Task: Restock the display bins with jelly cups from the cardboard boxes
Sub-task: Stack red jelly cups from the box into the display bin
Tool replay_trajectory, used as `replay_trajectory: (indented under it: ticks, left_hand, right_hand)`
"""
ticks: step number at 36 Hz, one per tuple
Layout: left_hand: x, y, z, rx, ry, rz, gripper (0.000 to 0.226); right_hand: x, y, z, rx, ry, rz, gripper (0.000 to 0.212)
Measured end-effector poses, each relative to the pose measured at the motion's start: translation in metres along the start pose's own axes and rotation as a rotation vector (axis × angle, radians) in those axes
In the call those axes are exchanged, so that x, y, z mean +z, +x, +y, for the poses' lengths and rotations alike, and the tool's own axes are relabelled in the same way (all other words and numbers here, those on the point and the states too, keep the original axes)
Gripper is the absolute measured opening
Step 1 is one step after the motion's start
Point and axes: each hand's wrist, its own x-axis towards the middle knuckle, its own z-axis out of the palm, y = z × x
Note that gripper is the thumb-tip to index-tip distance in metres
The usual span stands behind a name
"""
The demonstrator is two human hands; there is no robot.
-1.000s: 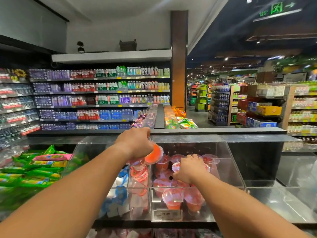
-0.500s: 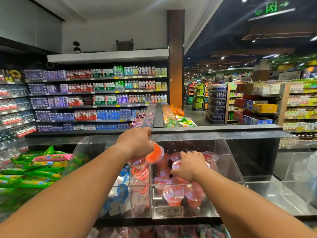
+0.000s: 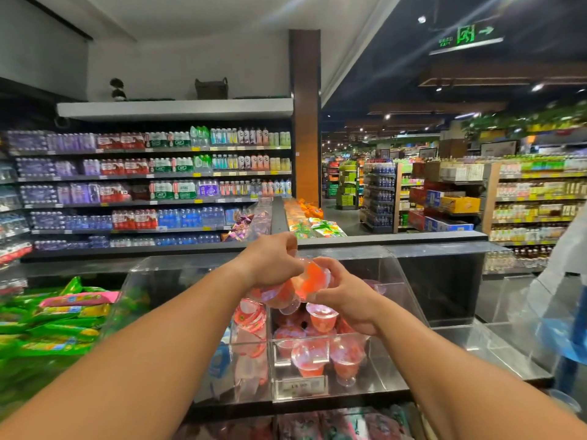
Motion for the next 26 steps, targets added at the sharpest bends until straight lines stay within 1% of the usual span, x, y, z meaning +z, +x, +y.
replay_trajectory:
  ticks: [2,3,5,7,8,10,12,14,16,17,20,22,23,26]
  left_hand:
    - [-0.002,-0.001,-0.003,-0.002,-0.026,-0.014,0.013]
    - [-0.003,-0.002,-0.005,-0.003,-0.031,-0.022,0.017]
    - [-0.007,-0.002,-0.011,-0.010,-0.028,-0.048,0.032]
    - [-0.013,-0.003,-0.020,-0.031,-0.016,-0.060,0.045]
    - [-0.016,-0.004,-0.024,-0.044,0.001,-0.057,0.049]
    - [-0.023,-0.005,-0.034,-0.069,0.055,-0.041,0.053]
    - [-0.027,-0.007,-0.041,-0.091,0.083,-0.026,0.053]
    - [-0.029,-0.009,-0.046,-0.102,0.088,-0.016,0.052]
    - [-0.028,-0.011,-0.049,-0.104,0.089,-0.014,0.053]
    - [-0.027,-0.012,-0.050,-0.105,0.090,-0.015,0.053]
    - [-0.027,-0.015,-0.054,-0.115,0.107,-0.012,0.052]
    - [-0.028,-0.017,-0.057,-0.122,0.114,-0.015,0.053]
    - [-0.029,-0.018,-0.059,-0.122,0.117,-0.018,0.053]
    - [-0.030,-0.021,-0.063,-0.120,0.132,-0.015,0.055]
  right_hand:
    - [0.004,-0.002,-0.003,-0.013,0.064,0.017,0.072]
    - [0.005,-0.001,-0.005,-0.018,0.125,0.030,0.066]
    - [0.005,0.001,-0.011,-0.013,0.215,0.080,0.059]
    - [-0.001,0.006,-0.015,0.006,0.180,0.159,0.064]
    - [-0.005,0.008,-0.016,0.019,0.070,0.206,0.067]
    - [-0.010,0.012,-0.018,0.039,-0.294,0.266,0.065]
    - [-0.007,0.016,-0.019,0.018,-0.616,0.242,0.064]
    - [0.006,0.022,-0.018,-0.026,-0.826,0.164,0.070]
    - [0.020,0.033,-0.012,-0.041,-0.964,0.079,0.078]
    - [0.027,0.039,-0.008,-0.041,-1.024,0.039,0.078]
    - [0.046,0.052,0.003,-0.052,-1.212,-0.054,0.066]
    - [0.052,0.060,0.011,-0.067,-1.326,-0.070,0.058]
    - [0.054,0.064,0.016,-0.072,-1.369,-0.075,0.058]
    - [0.055,0.071,0.028,-0.037,-1.398,-0.094,0.072]
